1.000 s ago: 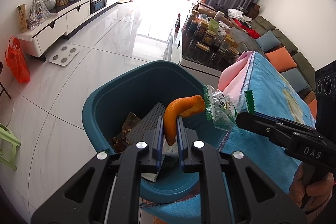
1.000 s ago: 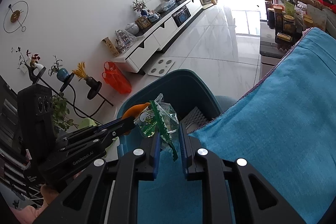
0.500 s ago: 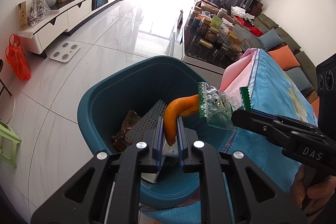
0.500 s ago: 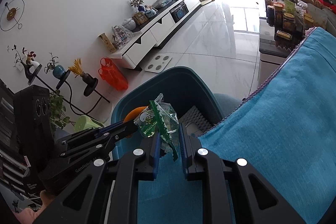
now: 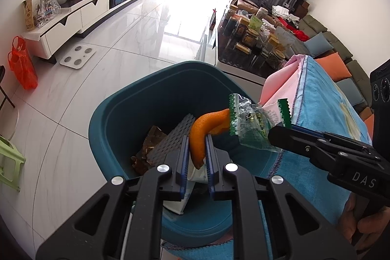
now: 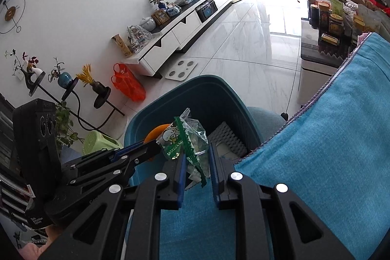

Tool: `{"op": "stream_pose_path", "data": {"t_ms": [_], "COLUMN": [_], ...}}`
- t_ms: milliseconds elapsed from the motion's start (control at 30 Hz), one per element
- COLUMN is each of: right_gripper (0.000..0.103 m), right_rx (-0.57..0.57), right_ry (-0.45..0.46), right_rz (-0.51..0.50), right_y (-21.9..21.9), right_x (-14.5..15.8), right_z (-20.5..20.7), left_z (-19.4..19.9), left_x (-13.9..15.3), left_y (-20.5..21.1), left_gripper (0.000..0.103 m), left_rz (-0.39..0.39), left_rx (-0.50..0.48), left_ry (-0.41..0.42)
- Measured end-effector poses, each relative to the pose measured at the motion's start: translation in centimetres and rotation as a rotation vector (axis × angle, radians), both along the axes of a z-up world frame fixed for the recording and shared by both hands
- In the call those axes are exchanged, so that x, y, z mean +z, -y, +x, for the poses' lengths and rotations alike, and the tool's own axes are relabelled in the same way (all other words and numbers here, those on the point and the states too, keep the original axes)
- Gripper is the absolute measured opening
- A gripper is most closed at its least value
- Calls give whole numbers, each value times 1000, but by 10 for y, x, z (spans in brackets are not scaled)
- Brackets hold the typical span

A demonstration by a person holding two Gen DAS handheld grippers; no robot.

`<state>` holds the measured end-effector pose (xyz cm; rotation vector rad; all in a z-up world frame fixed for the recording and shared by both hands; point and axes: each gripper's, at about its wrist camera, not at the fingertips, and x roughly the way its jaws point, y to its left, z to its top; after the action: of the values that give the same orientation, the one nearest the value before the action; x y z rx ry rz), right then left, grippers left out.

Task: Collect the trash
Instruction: 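Open the left tool to drop the orange peel while the right tool releases the wrapper, then move both open tools back over the bed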

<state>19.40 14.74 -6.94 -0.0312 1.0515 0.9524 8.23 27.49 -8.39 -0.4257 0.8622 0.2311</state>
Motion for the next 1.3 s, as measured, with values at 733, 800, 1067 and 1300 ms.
{"op": "stream_pose_path", "data": {"t_ms": [733, 800, 1067, 1300], "right_gripper": [39, 42, 67, 82], "right_rx": [-46, -55, -104, -191], "right_ry": [15, 24, 108, 234], "right_rz": [29, 41, 99, 124], "right_y": [6, 13, 62, 121], "right_x": [3, 6, 24, 40], "right_z": [0, -2, -21, -52], "left_z": [-1, -7, -38, -69], "left_x": [-4, 2, 28, 49], "left_y": [-1, 3, 24, 59], "left_gripper": [45, 50, 79, 97], "left_rz": [-29, -13, 71, 135], "left_rx": [1, -6, -51, -94], "left_ry": [16, 39, 157, 278]}}
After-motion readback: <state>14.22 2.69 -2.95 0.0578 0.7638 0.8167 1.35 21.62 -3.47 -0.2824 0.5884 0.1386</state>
